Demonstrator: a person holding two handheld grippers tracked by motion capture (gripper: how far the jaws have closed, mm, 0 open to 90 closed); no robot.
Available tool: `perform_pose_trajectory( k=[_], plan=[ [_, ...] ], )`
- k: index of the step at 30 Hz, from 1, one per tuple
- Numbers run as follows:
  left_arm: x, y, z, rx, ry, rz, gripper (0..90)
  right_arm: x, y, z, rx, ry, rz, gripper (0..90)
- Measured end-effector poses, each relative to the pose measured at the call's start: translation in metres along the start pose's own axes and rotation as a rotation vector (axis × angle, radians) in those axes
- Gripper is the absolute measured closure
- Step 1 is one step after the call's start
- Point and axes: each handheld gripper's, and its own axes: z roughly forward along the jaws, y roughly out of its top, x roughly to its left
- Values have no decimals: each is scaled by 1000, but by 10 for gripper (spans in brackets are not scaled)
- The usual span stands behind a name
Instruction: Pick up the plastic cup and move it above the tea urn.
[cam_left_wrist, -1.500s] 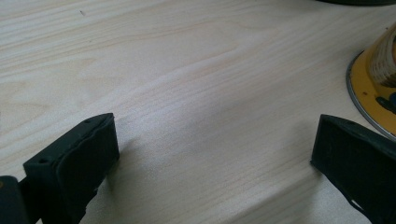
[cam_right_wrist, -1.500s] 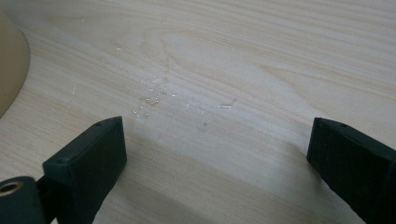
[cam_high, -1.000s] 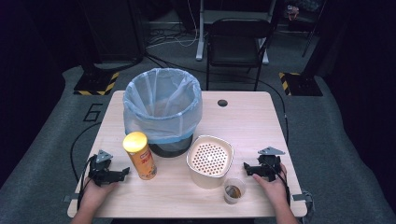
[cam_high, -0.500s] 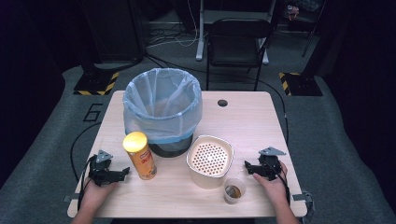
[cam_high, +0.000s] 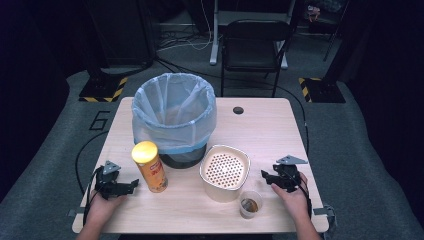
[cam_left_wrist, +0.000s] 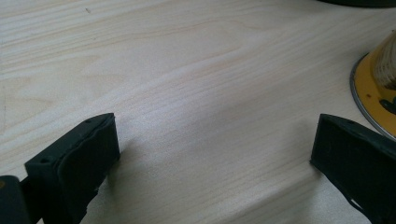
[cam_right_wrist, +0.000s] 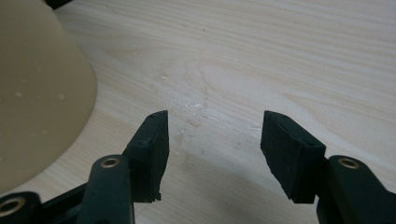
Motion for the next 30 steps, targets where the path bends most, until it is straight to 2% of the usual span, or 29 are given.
perform_pose_trajectory(
  k=[2, 4, 6, 7, 8, 9, 19, 27, 30],
  plan=[
    [0, 0, 0, 0, 0, 0, 8, 3, 3, -2, -5, 13, -4, 431],
    [0, 0, 0, 0, 0, 0, 8, 7, 9, -6, 0, 19, -27, 455],
    [0, 0, -1, 12, -4, 3, 8, 8, 11, -7, 1, 18, -32, 474],
    [0, 0, 0, -5, 3, -2, 8, 10, 13, -9, 11, 7, -36, 492],
    [0, 0, 0, -1, 3, -2, 8, 11, 16, -12, 17, 6, -40, 501],
    [0, 0, 0, -1, 4, -3, 8, 13, 20, -17, 4, 28, -44, 504],
    [-1, 0, 0, -3, 6, -5, 8, 18, 41, -32, -23, 70, -52, 540],
    [-1, 0, 0, -3, 6, -5, 8, 31, 66, -42, -46, 119, -72, 592],
    [-1, 0, 0, -2, 6, -5, 8, 36, 73, -45, -52, 112, -91, 604]
  ],
)
